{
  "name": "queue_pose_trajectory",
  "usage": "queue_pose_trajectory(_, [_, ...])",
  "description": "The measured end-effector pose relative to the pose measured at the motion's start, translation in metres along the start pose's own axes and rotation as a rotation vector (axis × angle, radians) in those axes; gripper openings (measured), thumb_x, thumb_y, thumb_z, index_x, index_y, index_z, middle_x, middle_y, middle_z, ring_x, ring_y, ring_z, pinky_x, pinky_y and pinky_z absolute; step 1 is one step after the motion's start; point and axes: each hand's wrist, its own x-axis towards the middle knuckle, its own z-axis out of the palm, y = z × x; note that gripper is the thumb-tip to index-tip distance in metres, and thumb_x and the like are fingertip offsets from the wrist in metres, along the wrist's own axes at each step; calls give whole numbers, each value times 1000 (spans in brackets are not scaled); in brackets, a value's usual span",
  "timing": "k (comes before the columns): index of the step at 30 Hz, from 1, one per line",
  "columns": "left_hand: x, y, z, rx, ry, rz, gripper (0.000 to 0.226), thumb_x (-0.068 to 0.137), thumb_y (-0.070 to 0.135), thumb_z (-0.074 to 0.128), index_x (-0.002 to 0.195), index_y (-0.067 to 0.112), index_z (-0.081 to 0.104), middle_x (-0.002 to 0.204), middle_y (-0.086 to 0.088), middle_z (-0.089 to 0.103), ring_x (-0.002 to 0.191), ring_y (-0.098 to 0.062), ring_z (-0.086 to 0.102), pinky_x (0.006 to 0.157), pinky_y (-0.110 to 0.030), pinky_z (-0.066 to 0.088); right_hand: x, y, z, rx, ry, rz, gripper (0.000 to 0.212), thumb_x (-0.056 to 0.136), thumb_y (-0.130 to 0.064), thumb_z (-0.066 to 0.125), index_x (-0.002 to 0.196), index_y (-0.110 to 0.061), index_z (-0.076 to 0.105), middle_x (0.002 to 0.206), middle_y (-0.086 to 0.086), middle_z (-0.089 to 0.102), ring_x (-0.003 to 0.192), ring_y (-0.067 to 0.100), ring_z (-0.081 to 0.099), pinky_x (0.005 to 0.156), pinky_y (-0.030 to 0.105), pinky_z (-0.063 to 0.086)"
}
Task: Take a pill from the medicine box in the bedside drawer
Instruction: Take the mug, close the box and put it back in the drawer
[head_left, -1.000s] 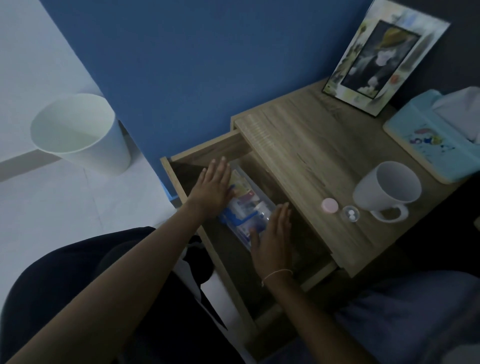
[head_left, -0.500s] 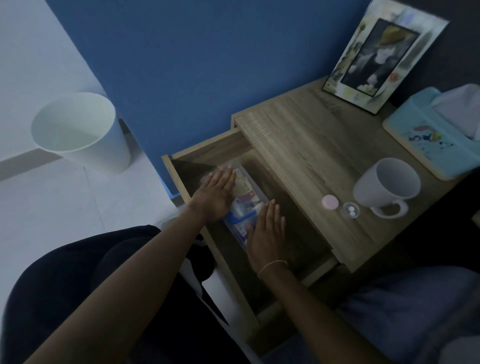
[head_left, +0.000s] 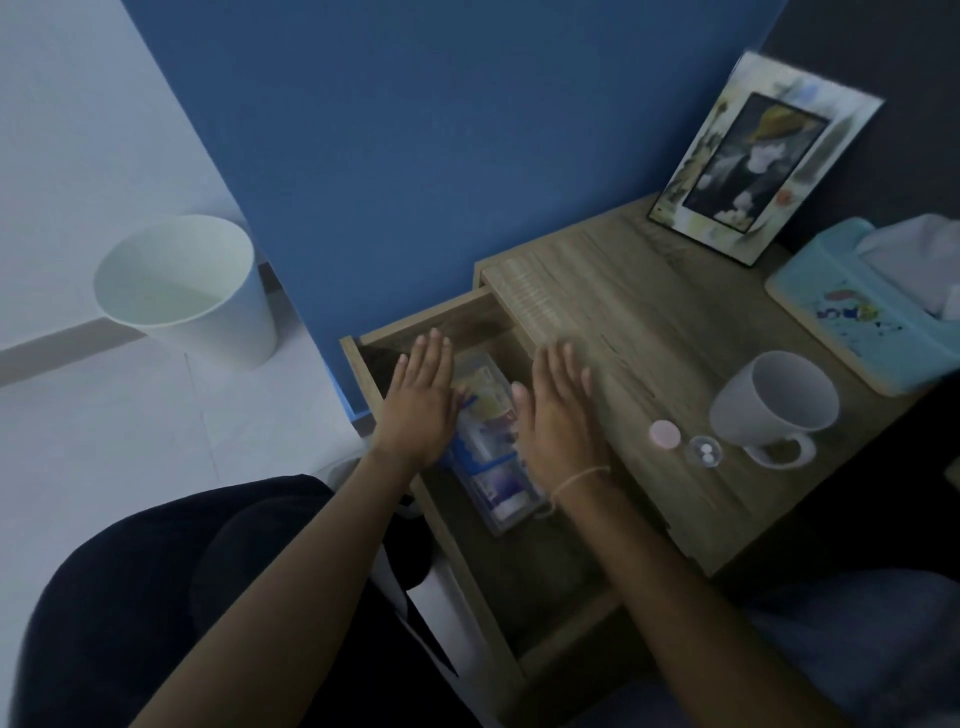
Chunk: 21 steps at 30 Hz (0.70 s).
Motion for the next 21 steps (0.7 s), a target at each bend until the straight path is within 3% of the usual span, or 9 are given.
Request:
queue_pose_trajectory(2, [-5,0,-4,-10,46,-117,62,102,37,22,151,6,1,161,-13,-5,149,-25,-10,121,-39,-4,33,9,-11,-23,57,5,57,101,-36,22,149,-5,21,158,12,21,148,23,7,119,40,0])
queue_pose_trajectory(6, [-9,-2,-5,3,78,-273,62,102,34,23,150,0,0,161,-17,-5,149,-29,-8,123,-41,3,77,37,-14,-106,-29,55,52,102,-25,25,150,-6,18,160,11,16,149,25,6,121,42,2])
queue_pose_trajectory(14, [-8,-5,-2,-91,95,-419,68,101,38,25,150,0,-3,160,-18,-9,149,-29,-10,123,-40,1,89,68,11,-179,-118,32,56,101,-34,20,150,-8,19,160,9,18,149,24,9,120,43,4])
queue_pose_trajectory(21, [-4,-5,6,-130,59,-453,69,101,39,25,149,-1,-3,160,-19,-10,149,-30,-10,123,-41,-1,87,75,19,-182,-72,21,58,99,-38,15,150,-10,18,159,8,21,148,21,11,121,41,4])
